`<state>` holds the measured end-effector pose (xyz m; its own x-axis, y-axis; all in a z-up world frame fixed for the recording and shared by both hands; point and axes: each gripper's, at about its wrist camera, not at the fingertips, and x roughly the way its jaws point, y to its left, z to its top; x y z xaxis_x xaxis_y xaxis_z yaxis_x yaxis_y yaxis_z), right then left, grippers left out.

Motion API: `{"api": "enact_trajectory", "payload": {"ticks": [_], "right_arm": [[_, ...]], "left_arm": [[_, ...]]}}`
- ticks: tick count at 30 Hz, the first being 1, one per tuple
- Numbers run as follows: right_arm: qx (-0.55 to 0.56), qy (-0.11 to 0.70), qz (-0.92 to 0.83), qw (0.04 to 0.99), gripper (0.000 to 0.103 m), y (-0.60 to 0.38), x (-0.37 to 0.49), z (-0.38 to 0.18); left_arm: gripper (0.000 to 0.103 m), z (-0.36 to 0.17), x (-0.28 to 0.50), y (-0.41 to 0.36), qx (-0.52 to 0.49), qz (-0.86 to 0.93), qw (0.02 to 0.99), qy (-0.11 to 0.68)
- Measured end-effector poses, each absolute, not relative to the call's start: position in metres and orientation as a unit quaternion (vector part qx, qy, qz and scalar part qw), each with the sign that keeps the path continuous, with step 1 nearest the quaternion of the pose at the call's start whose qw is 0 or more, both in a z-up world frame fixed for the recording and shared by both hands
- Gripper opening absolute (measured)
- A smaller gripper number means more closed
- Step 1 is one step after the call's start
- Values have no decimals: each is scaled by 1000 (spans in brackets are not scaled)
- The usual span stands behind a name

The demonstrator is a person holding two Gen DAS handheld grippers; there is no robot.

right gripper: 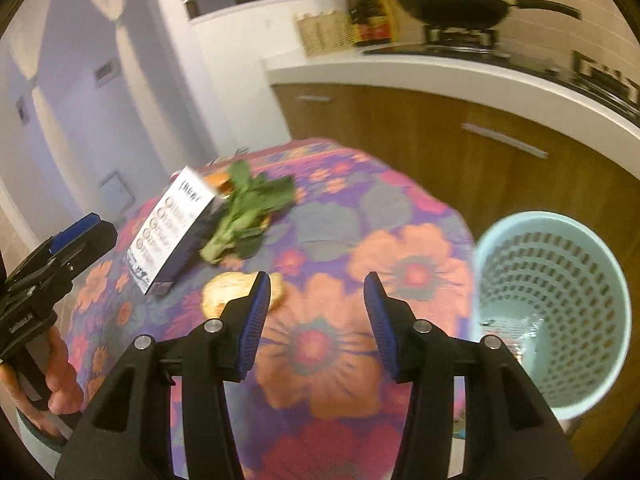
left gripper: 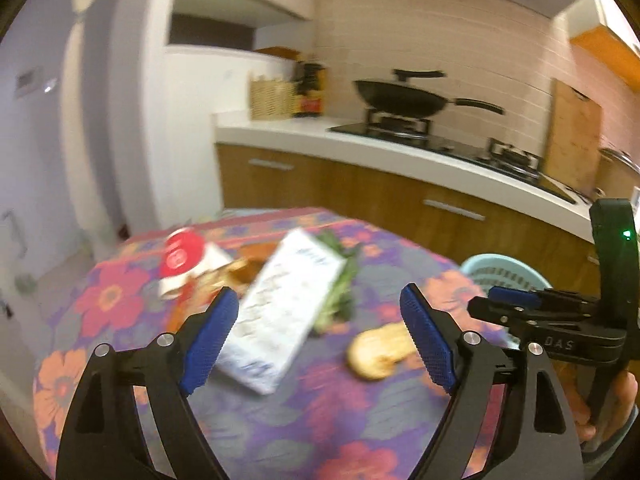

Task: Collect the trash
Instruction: 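Grasp the white milk carton with the left gripper while the right gripper grasps the orange peel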

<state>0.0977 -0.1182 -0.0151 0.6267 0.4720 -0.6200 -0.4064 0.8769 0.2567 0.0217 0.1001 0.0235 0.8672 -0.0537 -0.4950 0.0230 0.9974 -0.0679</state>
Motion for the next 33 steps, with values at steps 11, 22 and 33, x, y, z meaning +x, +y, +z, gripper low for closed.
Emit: {"api": "enact_trajectory", "payload": {"ticks": [11,22,33], "right_arm": [[39,402,259,877,45,-73,130,-43],[16,414,264,871,45,-62,132,-48],[-59,419,260,868,46,-36,123,-53]], "left_arm": [[81,-12,65,117,24,3,941,338],[76,-30,81,108,43,17,939,342],[60,-32,78,116,18,16,942,335]]}}
